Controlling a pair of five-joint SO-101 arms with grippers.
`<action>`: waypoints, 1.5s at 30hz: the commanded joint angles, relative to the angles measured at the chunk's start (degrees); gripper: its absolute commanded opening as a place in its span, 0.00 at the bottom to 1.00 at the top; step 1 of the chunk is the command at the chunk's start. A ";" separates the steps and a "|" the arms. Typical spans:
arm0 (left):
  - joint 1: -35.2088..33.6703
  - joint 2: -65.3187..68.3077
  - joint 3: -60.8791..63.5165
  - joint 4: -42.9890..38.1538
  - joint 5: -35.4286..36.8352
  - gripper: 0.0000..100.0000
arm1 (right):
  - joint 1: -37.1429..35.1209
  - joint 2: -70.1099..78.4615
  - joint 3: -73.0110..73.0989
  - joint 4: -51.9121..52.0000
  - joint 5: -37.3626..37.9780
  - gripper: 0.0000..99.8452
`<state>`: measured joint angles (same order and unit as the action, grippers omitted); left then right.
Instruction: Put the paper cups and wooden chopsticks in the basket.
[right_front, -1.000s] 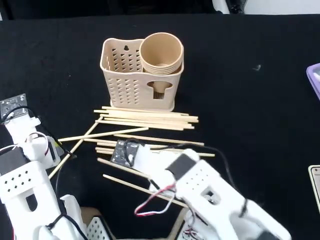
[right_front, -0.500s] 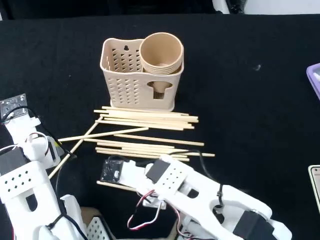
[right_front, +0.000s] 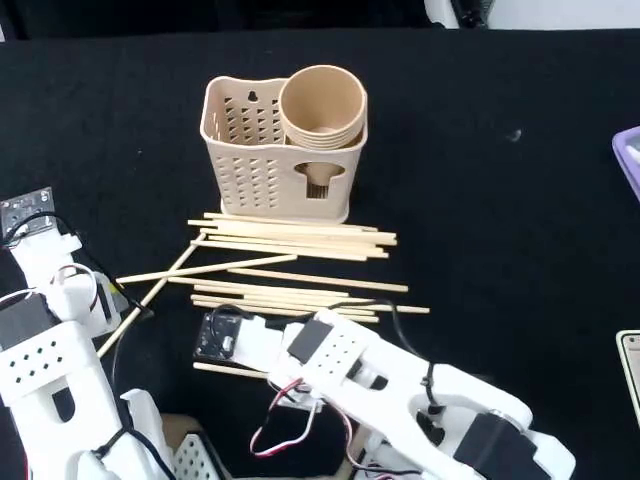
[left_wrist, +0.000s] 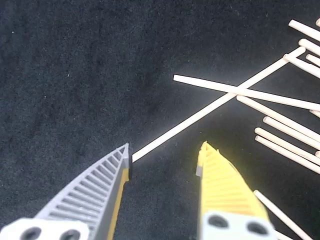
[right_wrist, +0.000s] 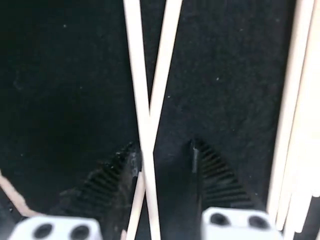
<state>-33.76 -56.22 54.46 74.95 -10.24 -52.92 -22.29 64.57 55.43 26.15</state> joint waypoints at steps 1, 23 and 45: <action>-0.13 -0.62 -3.91 0.53 0.44 0.22 | -0.70 3.56 -0.84 -0.97 -0.44 0.03; -0.04 -0.62 -3.56 0.44 0.44 0.22 | 21.36 -32.84 -9.63 14.95 7.12 0.01; 0.04 -0.62 -3.38 0.53 0.53 0.22 | 25.23 -25.89 -46.02 -20.48 -20.40 0.01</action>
<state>-33.76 -56.22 54.46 74.95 -10.24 -28.57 -52.18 21.41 44.53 8.48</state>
